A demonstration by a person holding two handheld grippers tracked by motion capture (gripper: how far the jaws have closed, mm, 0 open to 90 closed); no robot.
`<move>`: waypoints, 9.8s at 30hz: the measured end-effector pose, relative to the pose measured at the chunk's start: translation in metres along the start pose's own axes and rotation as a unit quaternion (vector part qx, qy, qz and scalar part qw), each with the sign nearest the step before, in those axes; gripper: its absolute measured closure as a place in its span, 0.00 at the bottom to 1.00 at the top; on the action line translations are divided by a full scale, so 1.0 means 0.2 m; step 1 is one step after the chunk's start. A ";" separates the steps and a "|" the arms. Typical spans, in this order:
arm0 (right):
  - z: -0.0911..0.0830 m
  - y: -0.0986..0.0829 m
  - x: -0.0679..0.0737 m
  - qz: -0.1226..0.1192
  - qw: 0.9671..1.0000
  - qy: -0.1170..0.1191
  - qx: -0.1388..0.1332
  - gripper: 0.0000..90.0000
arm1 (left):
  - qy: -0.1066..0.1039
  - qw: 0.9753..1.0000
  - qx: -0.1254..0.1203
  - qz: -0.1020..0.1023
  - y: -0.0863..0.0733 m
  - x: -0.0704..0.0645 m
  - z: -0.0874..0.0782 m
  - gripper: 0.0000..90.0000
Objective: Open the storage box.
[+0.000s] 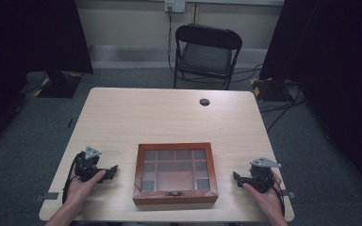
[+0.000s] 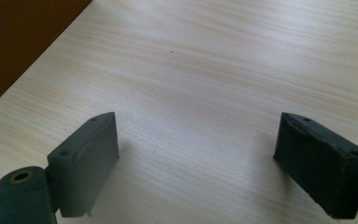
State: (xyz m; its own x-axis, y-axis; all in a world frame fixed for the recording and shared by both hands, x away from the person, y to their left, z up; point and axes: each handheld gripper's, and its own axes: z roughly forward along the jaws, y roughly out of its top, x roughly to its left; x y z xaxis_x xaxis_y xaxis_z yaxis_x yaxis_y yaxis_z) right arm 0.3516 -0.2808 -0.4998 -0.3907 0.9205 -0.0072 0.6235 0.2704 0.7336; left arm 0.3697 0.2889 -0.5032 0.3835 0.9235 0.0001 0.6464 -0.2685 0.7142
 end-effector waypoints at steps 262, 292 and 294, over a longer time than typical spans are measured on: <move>-0.26 0.61 0.42 -0.103 0.952 0.275 -0.086 0.25 | -0.249 0.956 -0.140 0.070 0.41 -0.33 -0.22 0.37; -0.20 0.69 0.33 -0.050 0.955 0.266 -0.119 0.39 | -0.251 0.954 -0.157 0.040 0.49 -0.26 -0.14 0.40; -0.18 0.69 0.32 -0.045 0.955 0.268 -0.121 0.38 | -0.265 0.951 -0.154 0.029 0.50 -0.26 -0.13 0.41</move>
State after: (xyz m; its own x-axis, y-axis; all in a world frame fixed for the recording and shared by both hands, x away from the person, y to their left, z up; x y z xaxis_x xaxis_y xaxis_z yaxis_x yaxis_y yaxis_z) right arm 0.3886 -0.1938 -0.3742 -0.7660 0.6026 0.2239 0.4220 0.2087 0.8822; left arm 0.3973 0.2213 -0.4134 0.7449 0.6190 -0.2489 0.4212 -0.1470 0.8950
